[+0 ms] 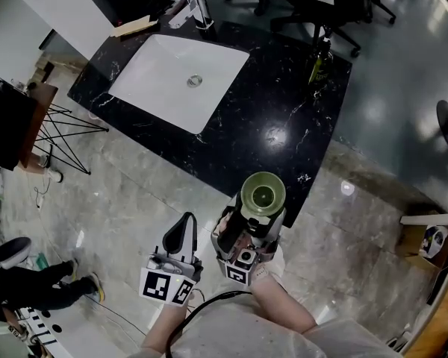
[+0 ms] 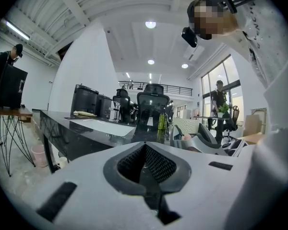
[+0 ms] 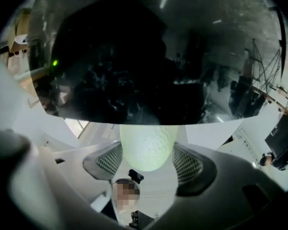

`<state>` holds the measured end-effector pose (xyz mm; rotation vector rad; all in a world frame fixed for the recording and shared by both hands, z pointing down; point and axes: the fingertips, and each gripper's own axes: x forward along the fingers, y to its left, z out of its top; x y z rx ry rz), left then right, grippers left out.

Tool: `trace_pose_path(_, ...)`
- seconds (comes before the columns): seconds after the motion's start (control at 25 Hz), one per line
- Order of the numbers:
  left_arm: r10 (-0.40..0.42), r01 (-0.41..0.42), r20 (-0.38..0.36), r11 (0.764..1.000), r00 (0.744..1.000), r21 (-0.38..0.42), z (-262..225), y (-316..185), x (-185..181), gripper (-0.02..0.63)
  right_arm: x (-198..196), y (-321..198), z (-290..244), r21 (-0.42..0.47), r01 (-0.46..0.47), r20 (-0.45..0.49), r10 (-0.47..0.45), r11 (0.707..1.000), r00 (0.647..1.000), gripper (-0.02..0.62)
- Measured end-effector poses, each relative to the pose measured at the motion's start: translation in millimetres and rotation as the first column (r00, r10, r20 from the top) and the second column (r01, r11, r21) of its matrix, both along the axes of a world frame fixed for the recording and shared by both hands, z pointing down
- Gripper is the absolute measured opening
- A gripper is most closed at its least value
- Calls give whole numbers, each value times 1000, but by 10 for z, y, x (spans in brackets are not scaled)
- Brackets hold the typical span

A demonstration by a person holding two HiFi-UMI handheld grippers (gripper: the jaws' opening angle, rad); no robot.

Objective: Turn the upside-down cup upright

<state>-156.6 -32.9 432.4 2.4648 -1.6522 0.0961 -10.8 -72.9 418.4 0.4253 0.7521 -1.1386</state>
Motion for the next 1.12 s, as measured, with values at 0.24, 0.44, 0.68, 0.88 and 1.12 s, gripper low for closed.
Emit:
trace_pose_path(0.24, -7, 7, -3, 1000, 1000, -3, 30, -11, -34, 8, 10, -12, -2, 22, -7, 7, 7, 1000, 1000, 328)
trace_pose_path(0.44, -2, 2, -5, 1000, 1000, -13, 77, -8, -27, 8, 6, -56, 53, -9, 4, 9, -4, 1000, 1000, 328)
trace_pose_path(0.68, -4, 4, -1, 1000, 1000, -25, 106, 19, -50, 8, -42, -91, 106, -33, 26, -28, -27, 999, 999, 341)
trace_pose_path(0.88, 0, 0, -10, 1000, 1000, -27, 101, 18, -37, 8, -65, -64, 67, 3, 35, -44, -35, 999, 998, 415)
trace_pose_path(1.12, 7, -7, -22, 1000, 1000, -30, 134, 46, 5, 8, -70, 7, 103, 10, 31, -125, -29, 999, 992, 472)
